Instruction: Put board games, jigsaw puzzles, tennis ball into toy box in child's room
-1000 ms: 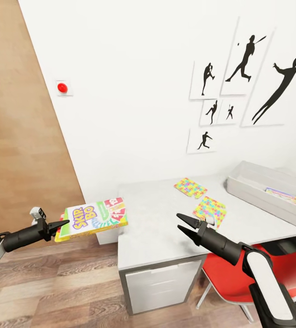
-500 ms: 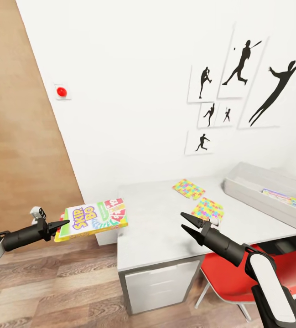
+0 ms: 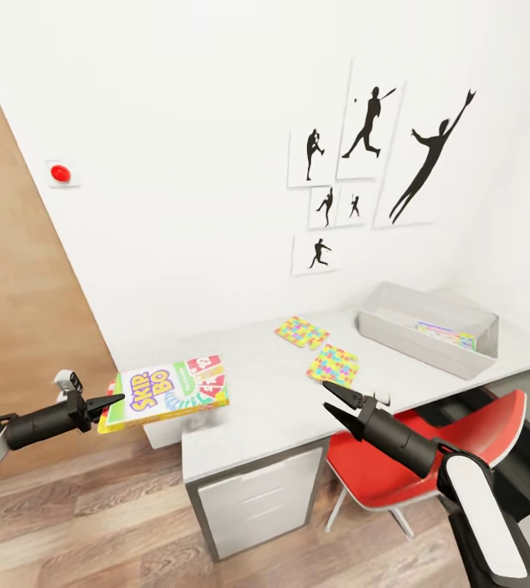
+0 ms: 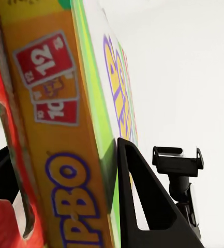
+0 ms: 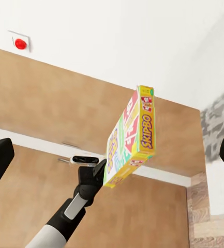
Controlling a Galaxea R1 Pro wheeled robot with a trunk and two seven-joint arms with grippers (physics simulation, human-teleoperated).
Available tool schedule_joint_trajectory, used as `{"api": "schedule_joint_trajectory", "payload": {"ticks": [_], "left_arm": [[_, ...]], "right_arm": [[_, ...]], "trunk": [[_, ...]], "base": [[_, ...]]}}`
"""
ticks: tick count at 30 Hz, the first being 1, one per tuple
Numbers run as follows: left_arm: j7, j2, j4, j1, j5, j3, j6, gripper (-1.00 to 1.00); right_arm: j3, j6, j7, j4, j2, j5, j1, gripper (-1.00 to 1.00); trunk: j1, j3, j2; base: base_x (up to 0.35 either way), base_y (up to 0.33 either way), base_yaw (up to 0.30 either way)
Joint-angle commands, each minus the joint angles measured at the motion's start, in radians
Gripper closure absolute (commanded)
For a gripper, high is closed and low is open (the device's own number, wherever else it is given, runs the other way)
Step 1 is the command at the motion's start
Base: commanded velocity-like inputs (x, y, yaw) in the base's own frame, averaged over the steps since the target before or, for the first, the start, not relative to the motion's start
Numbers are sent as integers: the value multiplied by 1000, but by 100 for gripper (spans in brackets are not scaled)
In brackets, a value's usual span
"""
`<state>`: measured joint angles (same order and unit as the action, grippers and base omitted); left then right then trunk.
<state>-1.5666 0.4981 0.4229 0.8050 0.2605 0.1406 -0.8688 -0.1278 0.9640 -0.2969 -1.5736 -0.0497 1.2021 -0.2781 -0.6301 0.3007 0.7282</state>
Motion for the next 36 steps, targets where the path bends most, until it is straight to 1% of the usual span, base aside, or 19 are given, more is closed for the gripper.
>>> {"api": "schedule_joint_trajectory", "payload": {"ticks": [1, 5, 10, 13, 21, 36], "left_arm": [[-4, 0, 0, 0, 0, 1, -10, 100], [-4, 0, 1, 0, 1, 1, -10, 100], [-4, 0, 1, 0, 2, 1, -10, 100], [-4, 0, 1, 0, 2, 1, -10, 100], [-4, -1, 1, 0, 2, 0, -10, 100], [-4, -1, 1, 0, 2, -1, -10, 100]], "right_arm": [[-1, 4, -9, 0, 0, -9, -1, -100], [-1, 4, -8, 1, 1, -9, -1, -100], [-4, 4, -7, 1, -6, -10, -1, -100], [-3, 2, -7, 1, -4, -10, -1, -100], [-3, -50, -11, 3, -9, -10, 7, -100], [-2, -56, -11, 1, -10, -10, 13, -100]], "trunk": [[4, -2, -6], [19, -16, -34], [38, -31, -69], [50, -41, -90], [80, -66, -146], [138, -113, -251]], "base": [[-14, 0, -277], [-6, 0, -202], [-1, 0, -35], [0, 0, -2], [0, 0, -30], [0, 0, -257]]}}
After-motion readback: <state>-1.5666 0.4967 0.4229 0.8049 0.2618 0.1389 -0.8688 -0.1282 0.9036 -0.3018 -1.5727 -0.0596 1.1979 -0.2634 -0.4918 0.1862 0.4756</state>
